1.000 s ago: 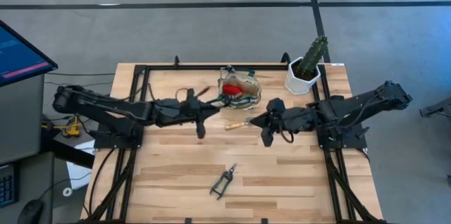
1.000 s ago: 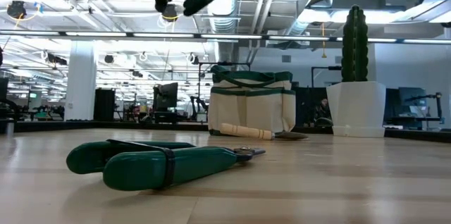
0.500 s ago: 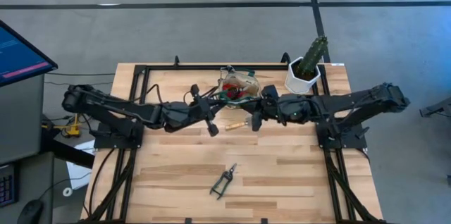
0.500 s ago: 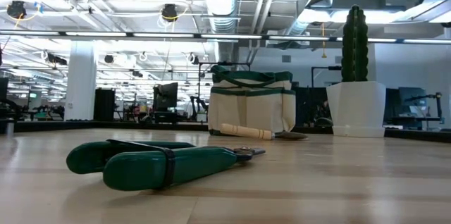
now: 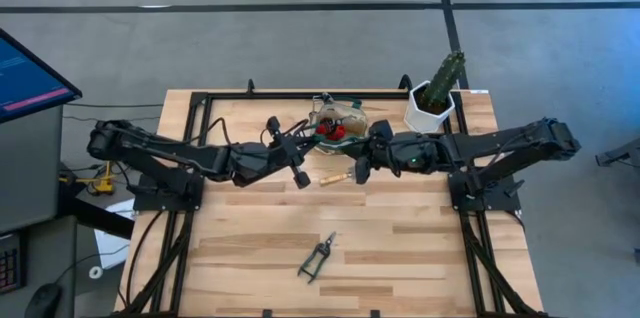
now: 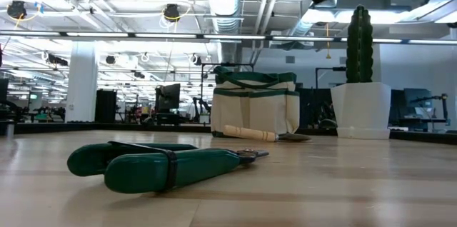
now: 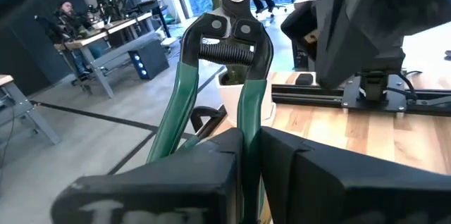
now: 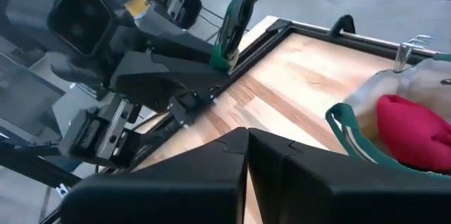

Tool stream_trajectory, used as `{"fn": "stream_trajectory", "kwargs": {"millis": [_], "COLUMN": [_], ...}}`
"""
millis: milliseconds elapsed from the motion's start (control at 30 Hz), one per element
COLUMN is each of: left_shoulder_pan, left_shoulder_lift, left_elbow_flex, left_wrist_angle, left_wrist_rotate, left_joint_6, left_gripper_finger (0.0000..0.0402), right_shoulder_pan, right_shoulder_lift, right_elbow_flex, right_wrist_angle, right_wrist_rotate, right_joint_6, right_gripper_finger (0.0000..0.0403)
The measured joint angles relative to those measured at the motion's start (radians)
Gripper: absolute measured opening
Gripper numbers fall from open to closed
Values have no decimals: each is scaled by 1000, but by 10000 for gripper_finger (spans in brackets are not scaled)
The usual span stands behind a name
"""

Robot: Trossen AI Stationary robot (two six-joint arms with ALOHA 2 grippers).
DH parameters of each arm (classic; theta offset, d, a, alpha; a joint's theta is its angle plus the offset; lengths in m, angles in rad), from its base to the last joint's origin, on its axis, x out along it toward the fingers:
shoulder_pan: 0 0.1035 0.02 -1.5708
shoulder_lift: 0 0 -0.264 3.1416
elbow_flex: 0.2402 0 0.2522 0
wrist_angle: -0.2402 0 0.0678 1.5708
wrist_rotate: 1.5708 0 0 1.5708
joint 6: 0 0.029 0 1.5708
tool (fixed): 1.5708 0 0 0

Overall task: Pick & Place Garden tools in Gardening bag
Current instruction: Put the top green shears into the brown gardening bag

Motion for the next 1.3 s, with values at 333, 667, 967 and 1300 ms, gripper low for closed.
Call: {"fn": "stream_trajectory", "kwargs": {"millis": [333,667,967,1300], "left_shoulder_pan": [0,0,0,0], "left_shoulder_lift": [0,0,0,-2], "left_elbow_flex": [0,0,0,-1], "left_wrist_angle": [1,0,0,5], "left_wrist_rotate": [3,4,4,4], "left_joint_6": [-1,-23,-23,-24], "left_gripper_finger": [15,15,15,15], "right_shoulder_pan": [-27,-81,-85,-90], "right_shoulder_lift": [1,43,146,154], "right_elbow_flex": [0,2,-1,-2], "right_wrist_angle": [119,253,410,442], "right_wrist_rotate": [5,6,3,4], "right_joint_6": [0,0,0,-11], "right_gripper_finger": [94,138,124,59]}}
